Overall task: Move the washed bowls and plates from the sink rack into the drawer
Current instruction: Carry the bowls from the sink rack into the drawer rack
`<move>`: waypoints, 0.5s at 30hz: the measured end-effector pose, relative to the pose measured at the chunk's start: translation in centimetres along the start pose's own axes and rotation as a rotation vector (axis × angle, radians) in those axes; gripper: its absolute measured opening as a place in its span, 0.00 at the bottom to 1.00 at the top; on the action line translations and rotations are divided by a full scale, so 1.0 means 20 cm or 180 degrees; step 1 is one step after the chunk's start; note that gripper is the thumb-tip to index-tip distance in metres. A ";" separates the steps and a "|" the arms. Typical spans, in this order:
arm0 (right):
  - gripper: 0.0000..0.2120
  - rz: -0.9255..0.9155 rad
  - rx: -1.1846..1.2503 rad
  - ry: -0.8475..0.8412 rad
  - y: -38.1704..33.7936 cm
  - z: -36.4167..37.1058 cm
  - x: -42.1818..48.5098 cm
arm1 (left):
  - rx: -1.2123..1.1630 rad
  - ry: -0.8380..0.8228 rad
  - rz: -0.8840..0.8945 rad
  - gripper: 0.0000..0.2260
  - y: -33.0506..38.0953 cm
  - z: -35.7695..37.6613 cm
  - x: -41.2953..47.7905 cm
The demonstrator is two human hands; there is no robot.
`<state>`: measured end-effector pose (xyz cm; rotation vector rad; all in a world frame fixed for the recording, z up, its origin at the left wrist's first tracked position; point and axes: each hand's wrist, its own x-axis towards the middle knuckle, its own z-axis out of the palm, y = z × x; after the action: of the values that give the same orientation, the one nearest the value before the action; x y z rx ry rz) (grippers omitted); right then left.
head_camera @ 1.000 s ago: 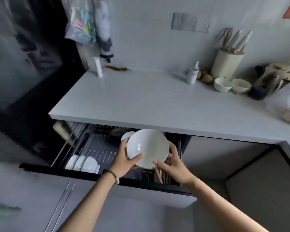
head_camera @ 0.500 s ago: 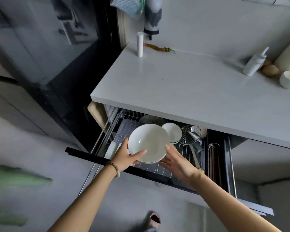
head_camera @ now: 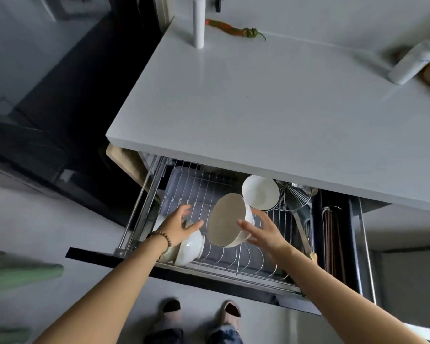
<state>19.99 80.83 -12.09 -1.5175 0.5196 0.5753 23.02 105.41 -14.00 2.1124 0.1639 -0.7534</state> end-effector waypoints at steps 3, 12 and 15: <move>0.28 0.0199 -0.0448 0.0289 0.07 0.03 0.08 | 0.1204 -0.0258 0.0309 0.39 -0.11 -0.03 0.10; 0.34 0.0567 -0.1158 0.0726 0.27 0.23 0.21 | 0.2789 -0.1104 0.0823 0.47 -0.35 0.01 0.31; 0.34 0.0585 -0.1585 0.0826 0.29 0.29 0.23 | 0.2719 -0.1101 0.0959 0.47 -0.37 0.00 0.33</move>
<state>19.57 86.65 -19.62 -2.0480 0.7597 0.6871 25.72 109.06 -22.88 2.6369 -0.7748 -1.1091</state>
